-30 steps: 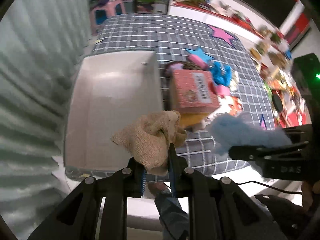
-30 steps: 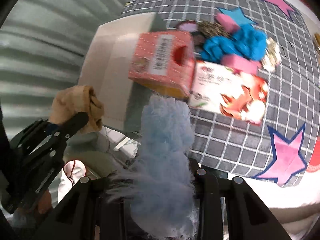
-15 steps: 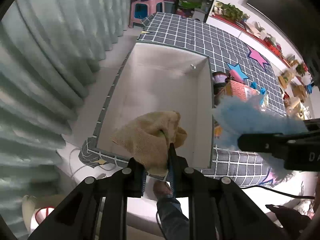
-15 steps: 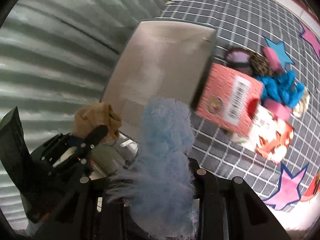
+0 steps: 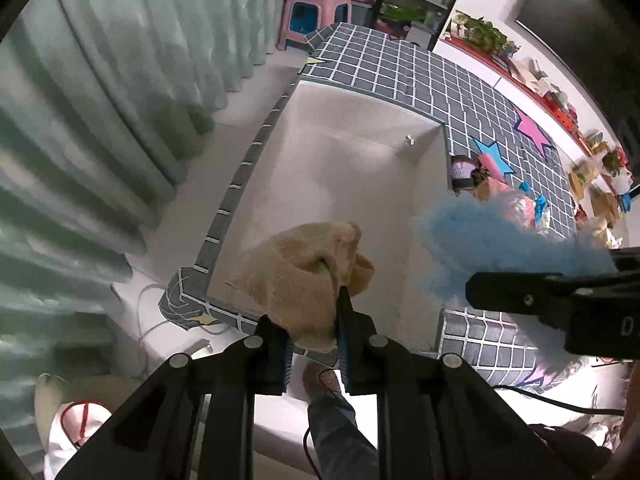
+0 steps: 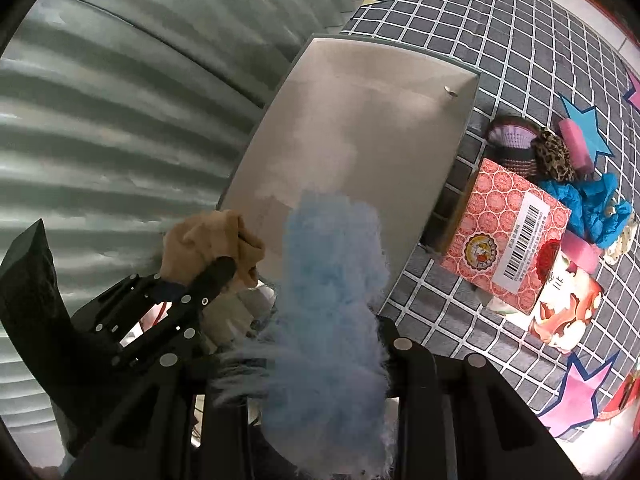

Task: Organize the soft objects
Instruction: 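Lower both items into the white box and open both tools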

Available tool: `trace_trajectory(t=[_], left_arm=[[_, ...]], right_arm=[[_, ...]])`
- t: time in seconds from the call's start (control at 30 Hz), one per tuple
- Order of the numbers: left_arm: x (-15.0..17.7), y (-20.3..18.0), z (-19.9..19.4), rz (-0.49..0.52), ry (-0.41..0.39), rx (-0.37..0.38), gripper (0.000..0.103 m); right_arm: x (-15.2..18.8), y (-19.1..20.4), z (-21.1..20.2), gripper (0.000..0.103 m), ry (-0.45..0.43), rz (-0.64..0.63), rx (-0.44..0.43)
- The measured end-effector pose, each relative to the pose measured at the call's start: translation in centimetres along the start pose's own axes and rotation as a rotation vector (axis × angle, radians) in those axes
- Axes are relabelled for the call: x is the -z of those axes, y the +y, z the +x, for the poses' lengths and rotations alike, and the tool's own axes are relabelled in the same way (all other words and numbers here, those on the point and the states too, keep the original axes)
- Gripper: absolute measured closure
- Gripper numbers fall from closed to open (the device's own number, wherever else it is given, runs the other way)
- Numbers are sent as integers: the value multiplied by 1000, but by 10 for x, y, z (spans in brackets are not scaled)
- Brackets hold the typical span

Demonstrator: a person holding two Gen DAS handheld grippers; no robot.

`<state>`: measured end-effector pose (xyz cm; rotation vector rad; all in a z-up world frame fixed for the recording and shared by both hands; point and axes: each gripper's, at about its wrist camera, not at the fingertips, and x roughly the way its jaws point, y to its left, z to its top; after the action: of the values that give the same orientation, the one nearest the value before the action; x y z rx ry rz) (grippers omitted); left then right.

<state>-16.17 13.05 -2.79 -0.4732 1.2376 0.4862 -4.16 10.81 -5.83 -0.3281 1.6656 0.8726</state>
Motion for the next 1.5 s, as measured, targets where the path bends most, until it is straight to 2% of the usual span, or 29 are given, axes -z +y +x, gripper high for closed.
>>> trace_trajectory(t=[1.5], left_arm=[[-24, 0, 47, 27, 100, -76, 83]], right_arm=[[-20, -8, 25, 70, 13, 42, -22]])
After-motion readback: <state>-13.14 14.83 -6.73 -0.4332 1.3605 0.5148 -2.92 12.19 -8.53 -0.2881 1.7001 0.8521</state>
